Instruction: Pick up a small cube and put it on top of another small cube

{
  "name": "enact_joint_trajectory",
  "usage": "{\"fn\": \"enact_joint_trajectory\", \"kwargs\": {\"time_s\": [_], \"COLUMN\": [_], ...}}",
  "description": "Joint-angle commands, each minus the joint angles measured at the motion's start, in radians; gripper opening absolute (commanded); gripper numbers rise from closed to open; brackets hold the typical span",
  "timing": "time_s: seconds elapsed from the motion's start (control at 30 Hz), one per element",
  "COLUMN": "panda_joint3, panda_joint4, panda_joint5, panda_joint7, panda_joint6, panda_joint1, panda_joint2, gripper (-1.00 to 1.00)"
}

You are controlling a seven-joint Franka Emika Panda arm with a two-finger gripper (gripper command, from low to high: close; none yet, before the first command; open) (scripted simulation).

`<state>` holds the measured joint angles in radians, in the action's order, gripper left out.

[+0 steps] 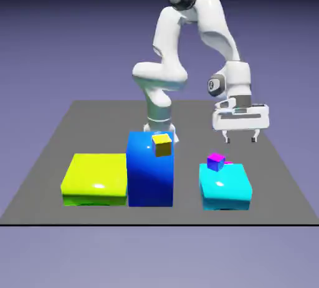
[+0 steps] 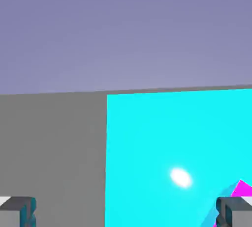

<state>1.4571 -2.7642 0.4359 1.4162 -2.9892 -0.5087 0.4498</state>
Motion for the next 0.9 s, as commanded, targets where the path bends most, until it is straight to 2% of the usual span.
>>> {"fn": "enact_joint_trajectory", "kwargs": {"time_s": [0.0, 0.43, 0.5, 0.87], "panda_joint3": [0.036, 0.508, 0.503, 0.848], "panda_joint4": [-0.006, -0.087, -0.117, -0.065], "panda_joint5": [0.006, 0.089, 0.069, -0.018], "panda_joint7": [0.018, 0.257, 0.261, 0.319], "panda_joint6": [-0.007, -0.094, -0.127, -0.268], "panda_joint1": [-0.017, -0.237, -0.252, -0.65], "panda_joint2": [-0.002, -0.032, -0.029, 0.04], "gripper": [0.0, 0.0, 0.0, 0.0]}}
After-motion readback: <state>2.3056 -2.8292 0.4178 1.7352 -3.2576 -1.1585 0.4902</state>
